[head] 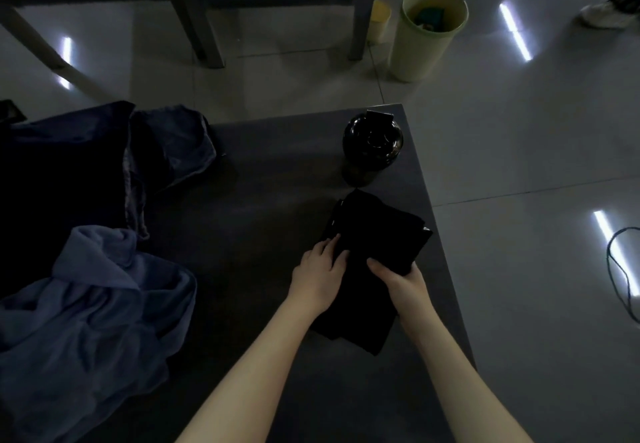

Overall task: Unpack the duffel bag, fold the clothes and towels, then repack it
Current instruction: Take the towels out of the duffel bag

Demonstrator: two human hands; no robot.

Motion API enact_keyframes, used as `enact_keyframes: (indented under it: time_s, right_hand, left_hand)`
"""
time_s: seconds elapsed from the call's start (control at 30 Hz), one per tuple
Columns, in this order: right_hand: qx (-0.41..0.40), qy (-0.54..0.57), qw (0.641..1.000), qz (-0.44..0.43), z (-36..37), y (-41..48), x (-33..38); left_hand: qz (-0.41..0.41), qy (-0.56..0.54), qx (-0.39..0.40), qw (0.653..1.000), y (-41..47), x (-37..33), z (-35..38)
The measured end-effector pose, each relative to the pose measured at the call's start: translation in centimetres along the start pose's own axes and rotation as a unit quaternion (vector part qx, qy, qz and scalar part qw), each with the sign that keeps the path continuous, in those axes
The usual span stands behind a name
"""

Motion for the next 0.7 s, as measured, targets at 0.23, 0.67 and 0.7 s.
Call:
enact_keyframes:
  time_s: [0.23,0.67,0.7]
  right_hand:
    - [0.067,-0.106,0.991,-0.048,3.5,-5.8,2.8]
    - [0.189,-0.337,0.901,-0.199,22.8,-16.2,6.6]
    - [0.194,-0.351,0.891,-0.211,24.5,-16.8,6.6]
  left_hand:
    - [0.005,-0.101,-0.069,0.992,-6.3,0.6,-4.8]
    - [-0.031,-0.041,-0.271,0.961,-21.1,6.8,-23.1]
    - [-0.039,-0.045,-0.278,0.959,-22.1,8.0,-24.7]
Point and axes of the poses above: each hand's wrist, its own y-axis towards the middle knuckle, its own z-axis out of the palm, x = y × z, the point moved 1 cm from there along y, towards the middle knuckle, and after that the axes turned 11 degrees about z, right-handed, at the moved point
